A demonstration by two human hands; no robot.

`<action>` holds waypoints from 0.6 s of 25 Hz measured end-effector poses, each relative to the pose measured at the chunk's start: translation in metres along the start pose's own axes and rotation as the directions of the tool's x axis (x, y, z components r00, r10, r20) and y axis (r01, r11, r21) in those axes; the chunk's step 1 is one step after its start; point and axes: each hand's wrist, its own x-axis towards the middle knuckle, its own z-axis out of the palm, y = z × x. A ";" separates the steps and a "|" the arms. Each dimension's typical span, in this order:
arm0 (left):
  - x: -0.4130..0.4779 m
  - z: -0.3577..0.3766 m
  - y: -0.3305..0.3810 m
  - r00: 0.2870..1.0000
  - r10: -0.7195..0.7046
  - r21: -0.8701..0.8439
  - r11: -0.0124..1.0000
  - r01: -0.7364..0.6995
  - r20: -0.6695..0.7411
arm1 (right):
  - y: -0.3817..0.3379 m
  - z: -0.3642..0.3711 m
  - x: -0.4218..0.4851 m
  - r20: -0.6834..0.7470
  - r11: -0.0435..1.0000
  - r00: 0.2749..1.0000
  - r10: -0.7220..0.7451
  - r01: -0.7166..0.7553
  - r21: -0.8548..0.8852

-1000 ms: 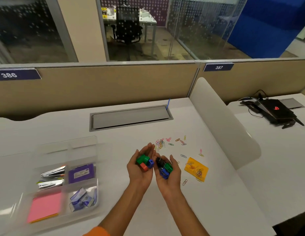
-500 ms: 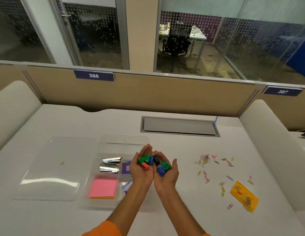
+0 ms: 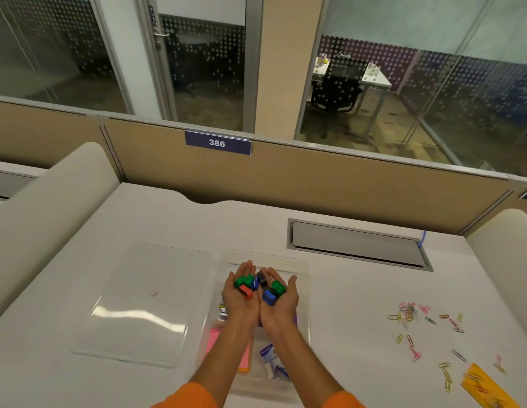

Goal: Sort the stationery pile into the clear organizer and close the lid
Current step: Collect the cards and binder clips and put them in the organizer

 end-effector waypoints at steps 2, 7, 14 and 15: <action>0.011 -0.003 0.011 0.999 -0.014 0.004 1.000 0.014 -0.039 | 0.012 0.008 0.010 -0.035 1.000 0.999 -0.006 0.005 -0.028; 0.031 0.000 0.028 0.991 -0.047 0.029 0.998 0.051 -0.122 | 0.026 0.026 0.030 -0.128 0.996 0.992 0.005 -0.017 -0.091; 0.041 0.002 0.033 0.991 -0.127 -0.022 0.992 0.126 -0.048 | 0.029 0.033 0.050 -0.161 0.992 0.986 0.039 -0.058 -0.112; 0.044 0.001 0.034 0.991 -0.128 -0.022 0.992 0.127 -0.049 | 0.028 0.034 0.051 -0.157 0.992 0.986 0.049 -0.066 -0.107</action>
